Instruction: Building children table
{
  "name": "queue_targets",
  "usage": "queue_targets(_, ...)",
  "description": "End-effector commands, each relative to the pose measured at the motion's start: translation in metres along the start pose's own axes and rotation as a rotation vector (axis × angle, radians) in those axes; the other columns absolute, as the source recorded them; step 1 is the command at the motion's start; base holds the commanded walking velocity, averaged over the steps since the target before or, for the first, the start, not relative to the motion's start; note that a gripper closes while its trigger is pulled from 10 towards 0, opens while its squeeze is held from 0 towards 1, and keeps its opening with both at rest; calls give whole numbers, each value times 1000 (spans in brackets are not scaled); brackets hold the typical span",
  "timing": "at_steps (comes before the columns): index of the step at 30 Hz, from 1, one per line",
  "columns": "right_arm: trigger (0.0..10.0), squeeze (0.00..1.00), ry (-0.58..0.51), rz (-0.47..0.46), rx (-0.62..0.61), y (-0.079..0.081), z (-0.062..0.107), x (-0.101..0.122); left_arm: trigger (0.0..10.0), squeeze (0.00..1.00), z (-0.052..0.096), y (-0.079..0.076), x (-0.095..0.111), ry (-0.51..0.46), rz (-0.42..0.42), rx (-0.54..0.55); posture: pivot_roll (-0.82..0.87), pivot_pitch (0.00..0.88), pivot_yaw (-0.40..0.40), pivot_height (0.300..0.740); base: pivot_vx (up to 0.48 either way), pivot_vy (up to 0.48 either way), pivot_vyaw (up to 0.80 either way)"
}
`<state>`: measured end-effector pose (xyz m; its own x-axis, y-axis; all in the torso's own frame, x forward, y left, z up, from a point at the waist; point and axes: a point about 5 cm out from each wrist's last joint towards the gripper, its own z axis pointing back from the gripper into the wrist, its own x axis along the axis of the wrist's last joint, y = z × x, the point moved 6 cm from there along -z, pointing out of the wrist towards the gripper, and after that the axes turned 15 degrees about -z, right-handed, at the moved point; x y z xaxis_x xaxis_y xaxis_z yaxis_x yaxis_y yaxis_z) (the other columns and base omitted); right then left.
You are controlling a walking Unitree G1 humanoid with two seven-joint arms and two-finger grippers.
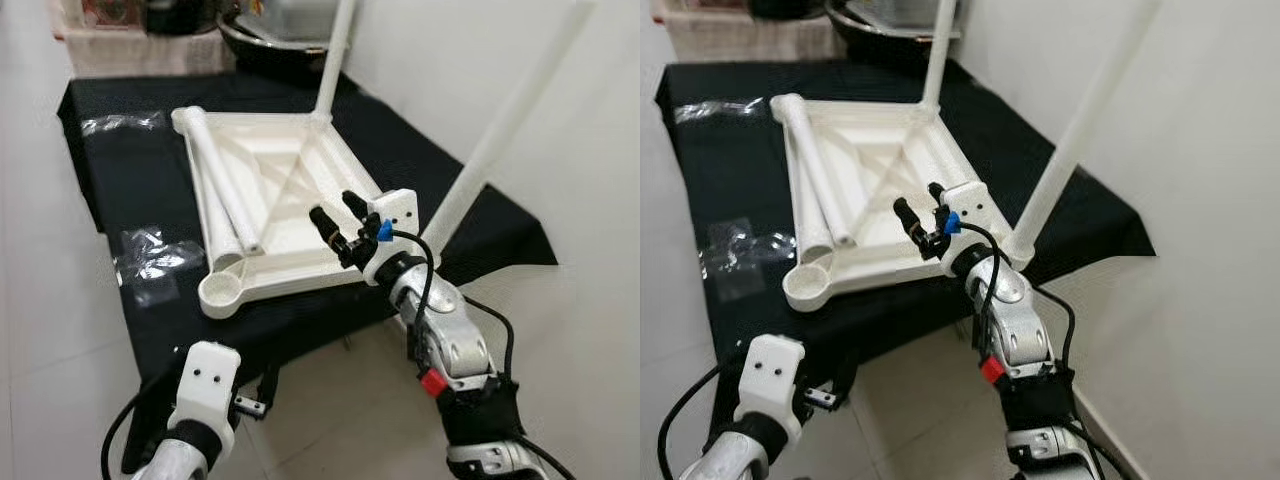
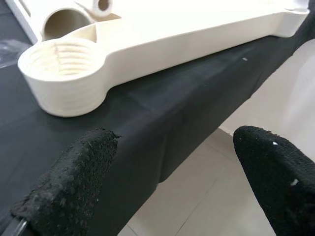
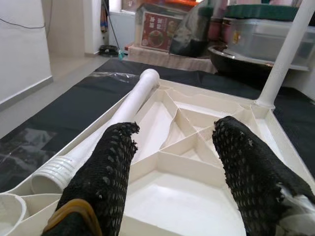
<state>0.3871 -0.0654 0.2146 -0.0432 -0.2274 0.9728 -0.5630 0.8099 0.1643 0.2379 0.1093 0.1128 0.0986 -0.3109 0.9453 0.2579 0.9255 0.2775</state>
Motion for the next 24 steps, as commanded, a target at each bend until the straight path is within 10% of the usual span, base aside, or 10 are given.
queue_targets(1, 10000, 0, 44, -5, -2, -7, 0, -6, 10000, 0, 0, -4, -2, 11, -4, -14, 108, 105, -185, 740, 0, 0, 0)
queue_targets(6, 10000, 0, 74, 15, -9, -23, -13, 4, 10000, 0, 1, -2, -1, 20, 0, -5, 102, 119, -199, 740, 0, 0, 0)
queue_targets(13, 10000, 0, -104, -170, -56, -1, -1, 19, 10000, 0, 1, -1, 1, 15, -2, -4, 103, 129, -192, 740, 0, 0, 0)
queue_targets(24, 10000, 0, -92, -135, -40, 11, 1, 11, 10000, 0, -3, -1, 4, 5, -15, -4, 104, 120, -185, 740, 0, 0, 649)
